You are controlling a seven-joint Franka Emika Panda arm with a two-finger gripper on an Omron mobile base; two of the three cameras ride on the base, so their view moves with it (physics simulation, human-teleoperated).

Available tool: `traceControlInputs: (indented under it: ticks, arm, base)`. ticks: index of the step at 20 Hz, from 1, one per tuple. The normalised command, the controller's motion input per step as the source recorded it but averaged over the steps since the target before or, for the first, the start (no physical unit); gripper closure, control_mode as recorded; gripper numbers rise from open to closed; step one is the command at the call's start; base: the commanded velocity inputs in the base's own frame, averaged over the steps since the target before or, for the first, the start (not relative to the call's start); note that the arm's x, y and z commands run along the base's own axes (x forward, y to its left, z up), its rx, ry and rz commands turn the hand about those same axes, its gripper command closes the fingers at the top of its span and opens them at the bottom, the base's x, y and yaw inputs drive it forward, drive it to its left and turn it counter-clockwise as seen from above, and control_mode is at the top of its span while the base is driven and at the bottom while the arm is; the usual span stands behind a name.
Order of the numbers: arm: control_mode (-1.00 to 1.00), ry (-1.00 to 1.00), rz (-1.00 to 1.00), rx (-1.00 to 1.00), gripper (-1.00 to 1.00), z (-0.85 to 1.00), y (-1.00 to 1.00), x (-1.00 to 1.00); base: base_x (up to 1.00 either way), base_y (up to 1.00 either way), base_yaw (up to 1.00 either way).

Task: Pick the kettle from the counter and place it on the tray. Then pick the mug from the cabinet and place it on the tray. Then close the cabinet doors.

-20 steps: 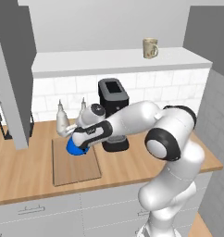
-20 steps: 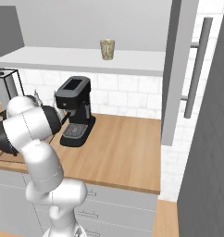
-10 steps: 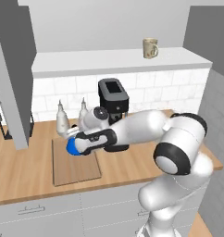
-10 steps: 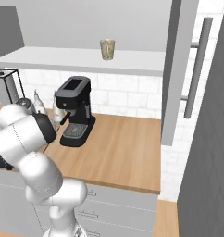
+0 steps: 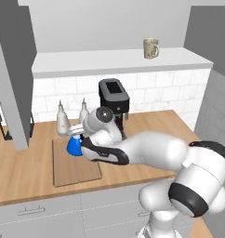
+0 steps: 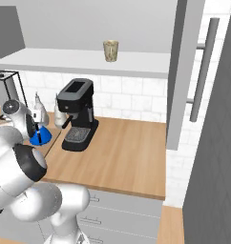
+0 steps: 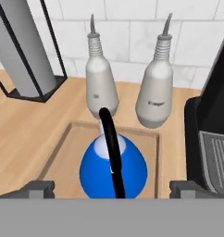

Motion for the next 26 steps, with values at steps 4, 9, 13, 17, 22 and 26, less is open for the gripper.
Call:
traceControlInputs:
  ticks: [4,9,13,17,22,26]
  arm:
    - [-1.00,0.00,-0.10,0.00,-1.00,0.68,-0.14,-0.51]
    - [-1.00,0.00,-0.08,0.00,-1.00,0.66,-0.26,-0.53]
    - [-1.00,0.00,-0.02,0.01,-1.00,0.70,-0.49,-0.51]
    - [-1.00,-0.01,0.00,0.04,-1.00,0.50,-0.68,-0.50]
    - [-1.00,0.00,-0.05,0.02,-1.00,0.54,-0.57,-0.28]
    - [-1.00,0.00,-0.21,0.00,-1.00,0.59,-0.54,-0.06]
  base:
    - [0.00,0.00,0.00]
    - [0.00,0.00,0.00]
    - [0.00,0.00,0.00]
    - [0.00,0.00,0.00]
    - [0.00,0.00,0.00]
    - [0.00,0.00,0.00]
